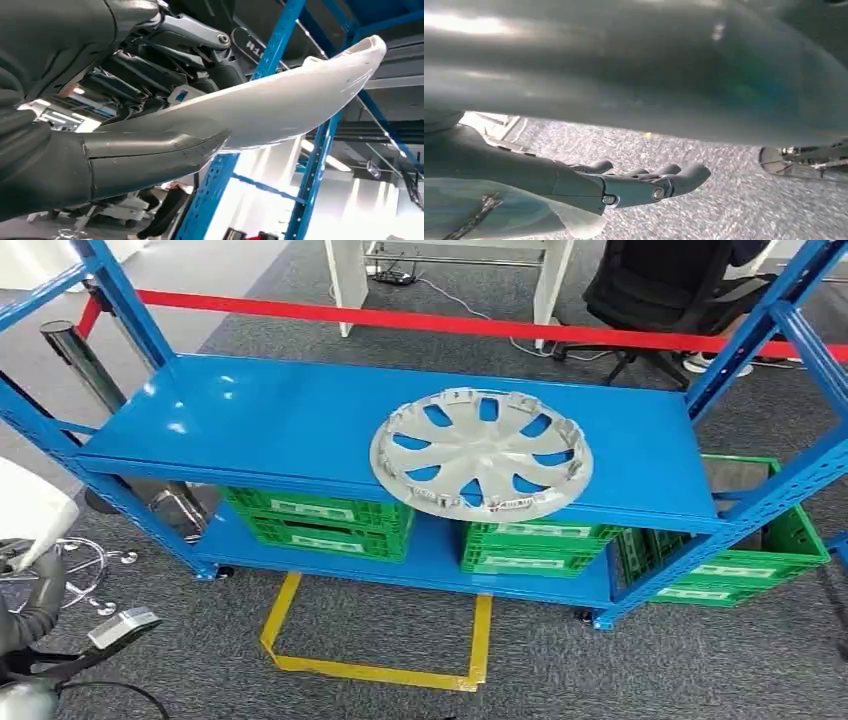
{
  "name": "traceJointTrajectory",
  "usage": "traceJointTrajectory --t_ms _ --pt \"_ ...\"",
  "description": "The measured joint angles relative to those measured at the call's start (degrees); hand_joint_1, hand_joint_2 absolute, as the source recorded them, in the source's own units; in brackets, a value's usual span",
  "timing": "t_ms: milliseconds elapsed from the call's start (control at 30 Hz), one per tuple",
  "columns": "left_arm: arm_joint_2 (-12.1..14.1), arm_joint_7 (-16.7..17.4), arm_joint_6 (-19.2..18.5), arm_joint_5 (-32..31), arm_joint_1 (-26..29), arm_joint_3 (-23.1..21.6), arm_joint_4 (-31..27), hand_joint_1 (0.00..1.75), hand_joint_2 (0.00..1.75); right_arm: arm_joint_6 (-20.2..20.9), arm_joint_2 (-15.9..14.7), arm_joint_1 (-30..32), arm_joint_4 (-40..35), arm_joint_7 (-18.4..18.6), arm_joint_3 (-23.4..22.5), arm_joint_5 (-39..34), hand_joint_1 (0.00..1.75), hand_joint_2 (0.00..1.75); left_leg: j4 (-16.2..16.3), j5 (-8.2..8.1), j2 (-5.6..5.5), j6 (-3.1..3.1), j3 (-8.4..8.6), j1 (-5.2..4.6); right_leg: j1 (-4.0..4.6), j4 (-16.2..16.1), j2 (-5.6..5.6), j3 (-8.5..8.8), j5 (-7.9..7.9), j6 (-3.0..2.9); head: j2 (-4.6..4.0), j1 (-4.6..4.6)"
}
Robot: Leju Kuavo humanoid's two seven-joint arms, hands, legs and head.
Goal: Take the parts from the cabinet and place them on the table.
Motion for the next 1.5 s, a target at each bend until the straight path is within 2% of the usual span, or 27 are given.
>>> traceJointTrajectory --t_ms 67,100,233,300,333,400,433,467,500,567,600,667,767,800,833,900,933,967,1000,1033,1100,1133,1267,1333,1433,1467,1500 --pt "0.00 -0.02 0.00 0.00 -0.01 0.00 0.07 1.75 1.75 -0.04 -0.02 -0.07 0.00 0.02 0.00 0.00 0.00 0.00 0.59 -0.29 0.00 -0.44 0.00 0.16 -0.08 -11.03 -0.12 5.72 5.20 -0.16 0.00 0.04" --pt "0.00 -0.02 0.00 0.00 0.02 0.00 0.09 1.75 1.75 -0.04 -0.02 -0.18 0.00 0.00 0.02 0.00 0.00 0.00 0.90 -0.53 0.00 -0.82 -0.05 0.15 -0.03 -14.30 -0.21 7.49 4.59 -0.28 0.00 0.00" --pt "0.09 0.00 0.00 -0.02 -0.01 0.02 0.15 1.75 1.75 -0.04 -0.09 -0.08 0.02 0.00 0.04 0.00 0.00 0.00 1.33 -0.25 0.00 -2.07 -0.44 0.00 0.39 -14.47 0.15 7.64 4.88 -1.61 0.00 -0.07" --pt "0.13 -0.02 0.00 0.00 -0.01 0.00 0.15 1.75 1.75 -0.02 -0.09 -0.10 0.02 0.00 0.04 0.00 0.00 0.00 3.13 -2.04 -0.14 -2.90 -1.10 0.09 -0.12 -14.95 0.09 7.78 5.35 -2.40 0.00 -0.20" --pt "0.22 -0.02 0.00 0.00 -0.10 0.02 0.15 1.75 1.75 -0.02 -0.09 -0.12 0.02 0.00 0.04 -0.02 0.00 0.00 6.33 -4.17 -0.16 -3.28 -2.40 0.28 -0.13 -14.94 0.07 7.69 5.39 -2.60 0.00 -0.39" --pt "0.26 -0.02 0.00 0.00 0.05 0.02 0.22 1.75 1.75 0.00 -0.07 -0.12 0.07 0.00 0.06 0.00 0.00 0.00 15.87 -8.67 -0.16 -3.81 -6.47 0.66 -0.11 -14.92 0.06 7.51 5.41 -2.62 0.00 -0.35" --pt "0.26 0.00 0.00 0.00 0.17 0.00 0.30 1.75 1.75 0.00 -0.07 -0.10 0.07 0.00 0.04 0.00 0.00 0.00 19.07 -9.64 -0.16 -3.96 -7.85 0.77 -0.11 -14.90 0.08 7.43 5.41 -2.62 0.00 -0.37" --pt "0.28 -0.02 0.00 0.00 0.24 0.02 0.35 1.75 1.75 -0.02 -0.09 -0.07 0.07 0.00 0.04 0.00 0.00 0.00 19.74 -9.12 -0.16 -4.07 -8.06 0.97 -0.12 -14.89 0.12 7.46 5.41 -2.62 0.00 -0.37" --pt "0.28 0.00 0.00 0.00 0.23 0.02 0.35 1.75 1.75 -0.02 -0.09 -0.05 0.07 0.02 0.04 0.00 0.00 0.00 17.74 -7.38 -0.15 -4.10 -7.00 1.14 -0.12 -14.87 0.17 7.51 5.41 -2.62 0.00 -0.35" --pt "0.31 0.00 0.00 0.00 0.23 0.02 0.33 1.75 1.75 -0.02 -0.09 -0.11 0.09 0.02 0.04 0.00 0.00 0.00 7.61 -1.94 -0.18 -3.97 -2.11 1.35 -0.15 -14.85 0.44 7.83 5.36 -2.53 0.00 -0.37" --pt "0.35 0.00 0.00 0.00 0.20 0.02 0.33 1.75 1.75 -0.02 -0.09 -0.14 0.09 0.00 0.07 0.00 0.00 0.00 2.69 -0.53 -0.38 -3.89 0.11 1.42 -0.16 -14.85 0.49 7.89 5.29 -2.39 0.00 -0.35" --pt "0.35 0.00 0.00 0.02 0.14 0.02 0.39 1.75 1.75 -0.02 -0.09 -0.21 0.09 0.00 0.07 -0.02 0.00 0.00 1.48 -1.43 -0.59 -3.49 0.37 1.07 0.15 -14.55 0.68 7.03 5.49 -1.66 0.00 -0.44" --pt "0.35 0.00 0.00 0.18 0.36 0.02 0.44 1.75 1.75 -0.02 -0.09 -0.11 0.09 0.00 0.07 0.00 0.00 0.00 1.27 -1.13 -0.57 -2.58 -0.06 1.05 0.05 -14.80 0.72 6.92 5.66 -0.71 0.00 -0.35" --pt "0.35 0.00 0.00 0.18 0.31 0.02 0.44 1.75 1.75 -0.02 -0.09 -0.11 0.09 0.00 0.07 0.00 0.00 0.00 0.91 -0.85 -0.28 -2.13 0.09 1.24 -0.07 -13.96 0.67 6.27 4.70 -0.50 0.00 -0.31" --pt "0.35 0.00 0.00 0.31 0.28 0.02 0.44 1.75 1.75 -0.02 -0.09 -0.15 0.09 -0.02 0.07 0.00 0.00 0.00 0.88 -0.82 -0.25 -1.68 -0.02 1.24 0.00 -11.05 0.50 4.82 2.68 -0.47 0.00 -0.17" --pt "0.35 0.00 0.00 0.35 0.46 0.04 0.44 1.75 1.75 -0.04 -0.09 -0.13 0.09 -0.02 0.07 0.00 0.00 0.00 0.88 -0.70 -0.07 -1.36 -0.25 1.01 0.01 -1.64 0.51 0.53 -1.60 -0.36 0.00 -0.09" --pt "0.35 0.00 0.00 0.35 0.52 0.04 0.44 1.75 1.75 -0.04 -0.09 -0.10 0.11 -0.02 0.07 0.00 0.00 0.00 0.90 -0.67 -0.02 -1.26 -0.36 0.89 0.03 2.23 0.51 -1.35 -2.88 -0.30 0.00 -0.11" --pt "0.35 -0.02 0.00 0.39 0.59 0.04 0.44 1.75 1.75 -0.04 -0.09 -0.09 0.20 -0.02 0.07 0.00 0.00 0.00 0.90 -0.65 0.01 -1.24 -0.37 0.76 0.03 3.81 0.50 -2.15 -2.81 -0.31 0.00 -0.09" --pt "0.35 0.00 0.00 0.50 0.62 0.04 0.44 1.75 1.75 -0.04 -0.09 -0.02 0.26 -0.02 0.07 0.04 0.00 0.00 0.91 -0.64 0.01 -1.23 -0.35 0.65 0.04 2.66 0.49 -1.60 -1.43 -0.42 0.00 -0.15" --pt "0.35 0.00 0.00 0.50 0.66 0.04 0.44 1.75 1.75 -0.07 -0.09 -0.02 0.26 -0.02 0.07 0.02 0.00 0.00 0.93 -0.64 0.01 -1.23 -0.28 0.58 0.07 -1.13 0.47 0.27 1.03 -0.60 0.00 -0.07" --pt "0.35 0.00 0.00 0.52 0.66 0.04 0.44 1.75 1.75 -0.11 -0.24 -0.07 0.26 -0.04 0.09 0.02 0.00 0.00 0.96 -0.67 0.01 -1.31 -0.04 0.47 0.17 -12.26 0.08 5.93 5.92 -1.24 0.00 -0.04" --pt "0.35 0.00 0.00 0.52 0.66 0.04 0.44 1.75 1.75 -0.09 -0.37 -0.20 0.26 -0.07 0.11 0.02 0.00 0.00 1.22 -0.76 0.00 -1.58 -0.17 -0.01 0.42 -14.51 -0.27 6.95 4.97 -1.37 0.00 -0.16" --pt "0.52 0.00 0.00 0.63 0.71 0.02 0.44 1.75 1.75 -0.09 -0.37 0.03 0.33 -0.09 0.11 0.04 0.00 0.00 1.31 -0.30 0.10 -2.63 -0.54 0.16 0.41 -14.71 0.06 6.99 5.51 -2.06 0.00 -0.20" --pt "0.79 0.00 0.00 0.70 0.66 0.04 0.44 1.75 1.75 -0.09 -0.44 0.01 0.37 -0.11 0.11 0.02 0.00 0.00 3.88 -2.74 -0.13 -3.42 -1.63 0.35 -0.02 -15.08 0.00 7.12 5.94 -2.63 0.00 -0.50" --pt "0.96 0.00 0.00 0.68 0.88 0.02 0.46 1.75 1.75 -0.07 -0.46 -0.04 0.48 -0.15 0.11 0.00 0.00 0.00 16.90 -8.89 -0.13 -4.24 -7.26 0.86 0.01 -15.05 0.02 6.89 6.02 -2.77 0.00 -0.50" --pt "0.98 0.00 0.00 0.66 1.01 0.02 0.52 1.75 1.75 -0.07 -0.46 0.00 0.50 -0.13 0.11 0.00 0.00 0.00 19.60 -9.30 -0.13 -4.38 -8.44 0.96 0.01 -15.02 0.06 6.84 6.03 -2.77 0.00 -0.52" --pt "1.03 0.00 0.00 0.59 1.01 0.02 0.55 1.75 1.75 -0.09 -0.46 0.02 0.52 -0.13 0.11 0.02 0.00 0.00 18.94 -8.19 -0.13 -4.43 -8.04 1.07 0.00 -15.01 0.11 6.87 6.03 -2.76 0.00 -0.54"
